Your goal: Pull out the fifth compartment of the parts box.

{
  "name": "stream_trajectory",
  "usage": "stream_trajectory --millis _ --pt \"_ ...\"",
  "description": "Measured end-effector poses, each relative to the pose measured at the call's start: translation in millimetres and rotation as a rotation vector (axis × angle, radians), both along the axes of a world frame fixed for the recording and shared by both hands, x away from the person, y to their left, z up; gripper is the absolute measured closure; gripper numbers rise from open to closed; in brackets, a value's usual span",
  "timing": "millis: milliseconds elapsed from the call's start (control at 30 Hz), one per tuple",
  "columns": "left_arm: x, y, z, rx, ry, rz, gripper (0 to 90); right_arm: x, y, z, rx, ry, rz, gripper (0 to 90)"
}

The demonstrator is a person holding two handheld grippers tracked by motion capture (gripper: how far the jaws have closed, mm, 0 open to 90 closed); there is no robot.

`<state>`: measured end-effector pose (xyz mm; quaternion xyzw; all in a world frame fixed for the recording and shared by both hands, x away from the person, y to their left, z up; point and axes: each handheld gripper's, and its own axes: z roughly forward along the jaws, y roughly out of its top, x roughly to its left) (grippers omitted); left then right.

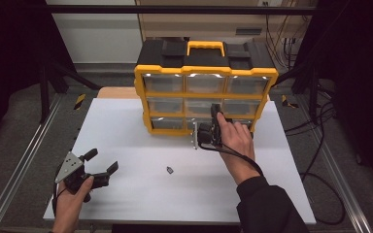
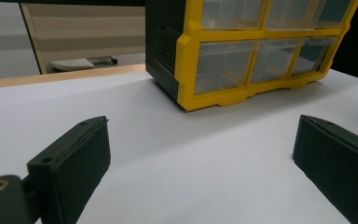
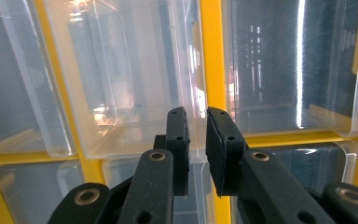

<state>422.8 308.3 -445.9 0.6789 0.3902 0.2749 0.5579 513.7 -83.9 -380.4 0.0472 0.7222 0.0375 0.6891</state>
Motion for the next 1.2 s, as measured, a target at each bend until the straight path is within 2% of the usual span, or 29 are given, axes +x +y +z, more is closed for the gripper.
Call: stream_trajectory --millis 767,1200 --pt "-0.2 -0.3 0.1 0.002 -0.001 0.0 3.5 -22.9 -0.5 2.1 0.014 0.016 0.004 79.0" --pt "-0.5 -0.1 -0.1 0.004 0.0 0.0 3.5 -30.0 -1.0 3.5 0.011 0.023 0.013 78.9"
